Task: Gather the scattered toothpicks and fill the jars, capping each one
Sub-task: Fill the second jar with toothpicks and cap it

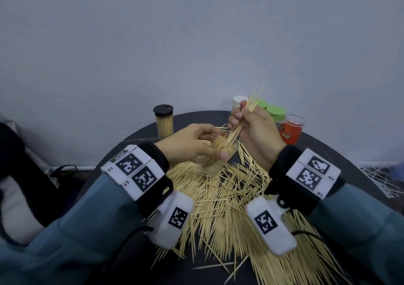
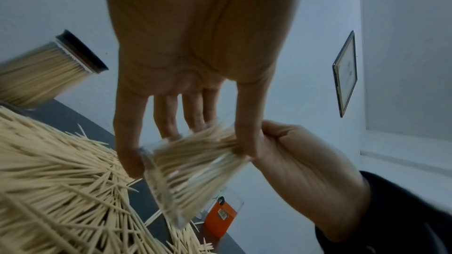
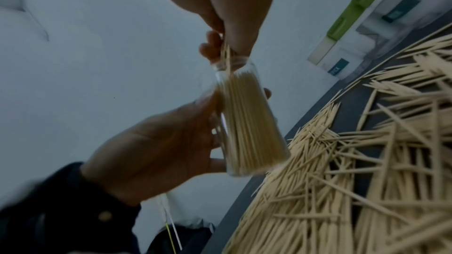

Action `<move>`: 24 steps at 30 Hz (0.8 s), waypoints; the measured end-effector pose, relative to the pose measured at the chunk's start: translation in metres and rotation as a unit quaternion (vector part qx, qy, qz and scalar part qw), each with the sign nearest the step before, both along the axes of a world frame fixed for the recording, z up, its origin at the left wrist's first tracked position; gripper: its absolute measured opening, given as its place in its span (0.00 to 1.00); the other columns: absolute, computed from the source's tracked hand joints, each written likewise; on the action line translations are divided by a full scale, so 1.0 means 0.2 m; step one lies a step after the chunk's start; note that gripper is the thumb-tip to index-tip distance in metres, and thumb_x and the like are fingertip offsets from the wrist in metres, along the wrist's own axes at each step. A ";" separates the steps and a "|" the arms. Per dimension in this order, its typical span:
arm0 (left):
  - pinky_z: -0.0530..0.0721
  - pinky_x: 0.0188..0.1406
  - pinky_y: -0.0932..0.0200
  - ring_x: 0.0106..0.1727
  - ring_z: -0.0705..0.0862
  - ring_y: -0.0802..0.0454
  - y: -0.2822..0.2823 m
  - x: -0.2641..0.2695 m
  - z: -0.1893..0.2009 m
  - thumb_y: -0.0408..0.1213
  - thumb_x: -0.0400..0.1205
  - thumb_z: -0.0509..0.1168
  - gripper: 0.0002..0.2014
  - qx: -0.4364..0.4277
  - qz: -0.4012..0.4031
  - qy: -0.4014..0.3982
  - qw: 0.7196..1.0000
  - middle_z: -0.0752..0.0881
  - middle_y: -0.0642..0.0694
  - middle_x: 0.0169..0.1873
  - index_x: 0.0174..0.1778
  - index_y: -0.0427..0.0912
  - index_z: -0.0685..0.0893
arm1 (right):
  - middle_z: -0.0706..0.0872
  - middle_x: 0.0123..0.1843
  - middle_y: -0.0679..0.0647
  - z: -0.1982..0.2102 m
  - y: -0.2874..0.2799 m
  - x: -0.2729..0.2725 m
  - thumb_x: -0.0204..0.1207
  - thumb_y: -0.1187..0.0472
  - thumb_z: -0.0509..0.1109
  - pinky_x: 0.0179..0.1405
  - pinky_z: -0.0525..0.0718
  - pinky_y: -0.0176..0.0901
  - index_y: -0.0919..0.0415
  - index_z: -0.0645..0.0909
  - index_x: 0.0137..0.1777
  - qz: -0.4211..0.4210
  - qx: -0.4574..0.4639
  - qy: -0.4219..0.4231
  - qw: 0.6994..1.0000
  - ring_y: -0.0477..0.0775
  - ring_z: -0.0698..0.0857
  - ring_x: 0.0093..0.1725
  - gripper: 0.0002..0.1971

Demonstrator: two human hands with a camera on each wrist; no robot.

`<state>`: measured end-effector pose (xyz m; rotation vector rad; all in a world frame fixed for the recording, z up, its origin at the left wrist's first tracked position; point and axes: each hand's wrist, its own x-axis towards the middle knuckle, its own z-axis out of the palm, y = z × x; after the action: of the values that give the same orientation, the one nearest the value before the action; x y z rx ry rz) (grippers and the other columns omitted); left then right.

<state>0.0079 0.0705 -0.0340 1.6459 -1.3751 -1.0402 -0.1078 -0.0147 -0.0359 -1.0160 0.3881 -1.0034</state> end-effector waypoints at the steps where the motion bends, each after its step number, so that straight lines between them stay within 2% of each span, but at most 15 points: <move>1: 0.82 0.44 0.62 0.53 0.82 0.60 0.00 0.00 0.00 0.36 0.74 0.73 0.21 -0.002 0.003 0.012 1.000 0.83 0.53 0.54 0.63 0.50 0.78 | 0.71 0.31 0.52 0.00 0.02 0.00 0.87 0.68 0.45 0.29 0.78 0.34 0.58 0.67 0.45 -0.001 -0.015 0.011 1.000 0.45 0.76 0.26 0.12; 3: 0.85 0.46 0.58 0.53 0.85 0.56 0.00 0.00 0.00 0.36 0.75 0.71 0.21 -0.010 0.011 0.030 0.999 0.86 0.52 0.54 0.65 0.46 0.78 | 0.80 0.31 0.51 -0.02 0.05 0.00 0.87 0.66 0.46 0.32 0.86 0.39 0.59 0.68 0.47 0.006 -0.045 0.026 0.999 0.48 0.84 0.32 0.11; 6: 0.84 0.50 0.54 0.57 0.85 0.53 0.00 0.01 0.01 0.35 0.76 0.71 0.20 -0.023 0.026 0.050 0.998 0.86 0.49 0.56 0.64 0.41 0.78 | 0.89 0.40 0.49 -0.05 0.08 0.00 0.87 0.65 0.47 0.50 0.87 0.46 0.59 0.70 0.50 0.021 -0.104 0.067 0.992 0.48 0.89 0.43 0.10; 7: 0.84 0.49 0.54 0.56 0.85 0.53 0.00 0.01 0.01 0.34 0.76 0.71 0.19 -0.027 0.028 0.054 0.998 0.86 0.50 0.55 0.63 0.40 0.78 | 0.89 0.45 0.50 -0.06 0.09 0.00 0.86 0.64 0.48 0.52 0.86 0.43 0.60 0.71 0.52 0.027 -0.116 0.085 0.989 0.47 0.88 0.44 0.10; 9: 0.84 0.49 0.55 0.54 0.84 0.57 0.00 0.01 0.00 0.34 0.76 0.71 0.19 -0.030 0.029 0.052 0.998 0.85 0.53 0.52 0.63 0.40 0.79 | 0.86 0.54 0.50 -0.07 0.09 0.00 0.86 0.65 0.50 0.49 0.84 0.32 0.64 0.74 0.59 0.026 -0.131 0.135 0.982 0.43 0.85 0.46 0.12; 11: 0.84 0.52 0.52 0.57 0.84 0.55 0.00 0.02 0.00 0.34 0.76 0.71 0.21 -0.028 0.030 0.047 0.998 0.85 0.50 0.56 0.65 0.41 0.78 | 0.82 0.57 0.50 -0.08 0.08 0.00 0.85 0.66 0.53 0.46 0.81 0.25 0.65 0.76 0.62 0.009 -0.138 0.188 0.972 0.42 0.82 0.48 0.13; 12: 0.84 0.53 0.50 0.59 0.84 0.52 0.00 0.02 0.00 0.35 0.76 0.72 0.21 -0.026 0.032 0.045 0.998 0.85 0.48 0.58 0.65 0.42 0.78 | 0.82 0.58 0.51 -0.08 0.07 0.00 0.84 0.66 0.54 0.47 0.80 0.26 0.65 0.77 0.63 0.007 -0.139 0.204 0.969 0.42 0.81 0.48 0.13; 14: 0.84 0.51 0.52 0.60 0.83 0.51 0.00 0.02 0.00 0.35 0.76 0.72 0.21 -0.026 0.034 0.047 0.998 0.84 0.47 0.60 0.65 0.42 0.78 | 0.84 0.60 0.54 -0.07 0.05 -0.01 0.83 0.67 0.55 0.55 0.79 0.32 0.64 0.78 0.62 0.009 -0.146 0.220 0.964 0.46 0.82 0.53 0.13; 16: 0.84 0.48 0.56 0.59 0.83 0.51 0.00 0.02 0.00 0.34 0.75 0.72 0.21 -0.026 0.033 0.050 0.998 0.84 0.47 0.60 0.65 0.43 0.78 | 0.85 0.60 0.55 -0.06 0.04 -0.02 0.82 0.68 0.57 0.60 0.78 0.38 0.61 0.79 0.59 0.008 -0.158 0.209 0.965 0.48 0.82 0.56 0.11; 18: 0.83 0.47 0.58 0.60 0.83 0.52 0.00 0.02 0.00 0.35 0.75 0.72 0.23 -0.025 0.030 0.047 0.998 0.84 0.48 0.60 0.66 0.43 0.78 | 0.86 0.59 0.54 -0.04 0.03 -0.03 0.81 0.68 0.58 0.60 0.80 0.40 0.57 0.77 0.52 0.026 -0.159 0.179 0.971 0.47 0.83 0.57 0.08; 20: 0.83 0.48 0.57 0.60 0.83 0.52 0.00 0.02 0.00 0.35 0.75 0.72 0.23 -0.023 0.028 0.045 0.998 0.84 0.48 0.60 0.66 0.43 0.78 | 0.87 0.57 0.56 -0.02 0.02 -0.04 0.83 0.63 0.57 0.58 0.82 0.42 0.56 0.74 0.49 0.040 -0.152 0.149 0.976 0.49 0.84 0.60 0.05; 22: 0.84 0.51 0.53 0.59 0.83 0.51 0.00 0.02 0.00 0.34 0.74 0.72 0.23 -0.020 0.025 0.047 0.998 0.84 0.47 0.59 0.66 0.43 0.78 | 0.87 0.55 0.58 -0.01 0.02 -0.04 0.85 0.59 0.50 0.57 0.83 0.46 0.57 0.74 0.49 0.039 -0.145 0.121 0.981 0.51 0.85 0.58 0.11; 24: 0.83 0.55 0.49 0.60 0.84 0.50 0.00 0.02 -0.01 0.35 0.74 0.73 0.23 -0.016 0.019 0.043 0.999 0.84 0.47 0.59 0.66 0.43 0.78 | 0.87 0.52 0.59 -0.01 0.02 -0.04 0.87 0.61 0.47 0.57 0.82 0.52 0.59 0.74 0.46 0.039 -0.141 0.095 0.985 0.53 0.87 0.53 0.15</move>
<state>0.0115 0.0701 -0.0350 1.5805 -1.2934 -1.0493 -0.1159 -0.0100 -0.0380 -1.3788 0.3651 -0.9100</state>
